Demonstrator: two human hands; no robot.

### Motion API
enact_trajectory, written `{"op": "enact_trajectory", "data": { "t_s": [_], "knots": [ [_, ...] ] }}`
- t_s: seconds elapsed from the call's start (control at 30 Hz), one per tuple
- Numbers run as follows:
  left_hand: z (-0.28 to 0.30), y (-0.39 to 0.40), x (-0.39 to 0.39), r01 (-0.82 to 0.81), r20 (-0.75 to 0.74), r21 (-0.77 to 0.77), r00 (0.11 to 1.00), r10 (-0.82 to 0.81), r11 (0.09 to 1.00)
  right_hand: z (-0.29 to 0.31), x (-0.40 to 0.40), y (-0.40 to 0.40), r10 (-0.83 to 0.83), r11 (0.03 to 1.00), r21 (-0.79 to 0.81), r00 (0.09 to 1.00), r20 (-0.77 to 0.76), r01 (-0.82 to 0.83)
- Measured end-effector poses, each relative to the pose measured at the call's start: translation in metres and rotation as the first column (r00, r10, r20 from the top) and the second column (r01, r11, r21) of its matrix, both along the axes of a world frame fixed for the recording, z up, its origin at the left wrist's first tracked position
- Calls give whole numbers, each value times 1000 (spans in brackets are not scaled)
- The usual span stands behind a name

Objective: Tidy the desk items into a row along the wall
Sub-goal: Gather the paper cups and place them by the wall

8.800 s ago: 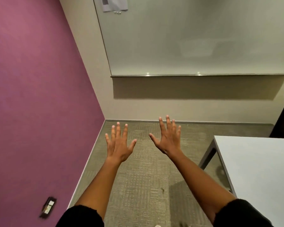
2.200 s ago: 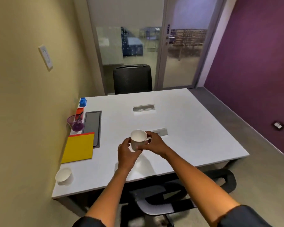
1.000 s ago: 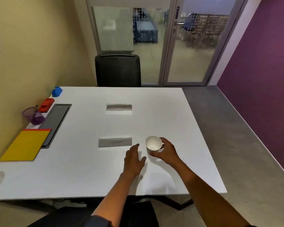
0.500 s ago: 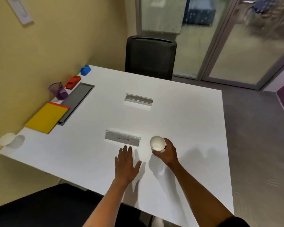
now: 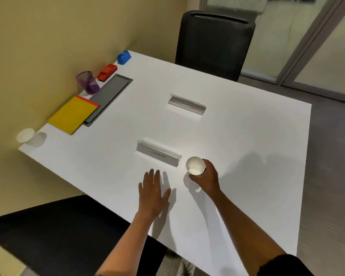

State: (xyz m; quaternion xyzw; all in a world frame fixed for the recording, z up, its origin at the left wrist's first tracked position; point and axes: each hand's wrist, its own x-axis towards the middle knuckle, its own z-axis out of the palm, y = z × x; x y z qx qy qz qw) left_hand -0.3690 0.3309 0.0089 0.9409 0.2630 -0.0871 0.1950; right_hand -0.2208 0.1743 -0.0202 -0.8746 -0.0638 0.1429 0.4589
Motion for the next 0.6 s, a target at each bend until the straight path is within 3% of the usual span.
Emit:
{"op": "enact_trajectory", "data": {
  "t_s": [0.6],
  "knots": [
    [-3,-5,11,-9,43,-18,999,10,1000,-27,8,-2,-4,1000,27,1000,-20,4]
  ]
}}
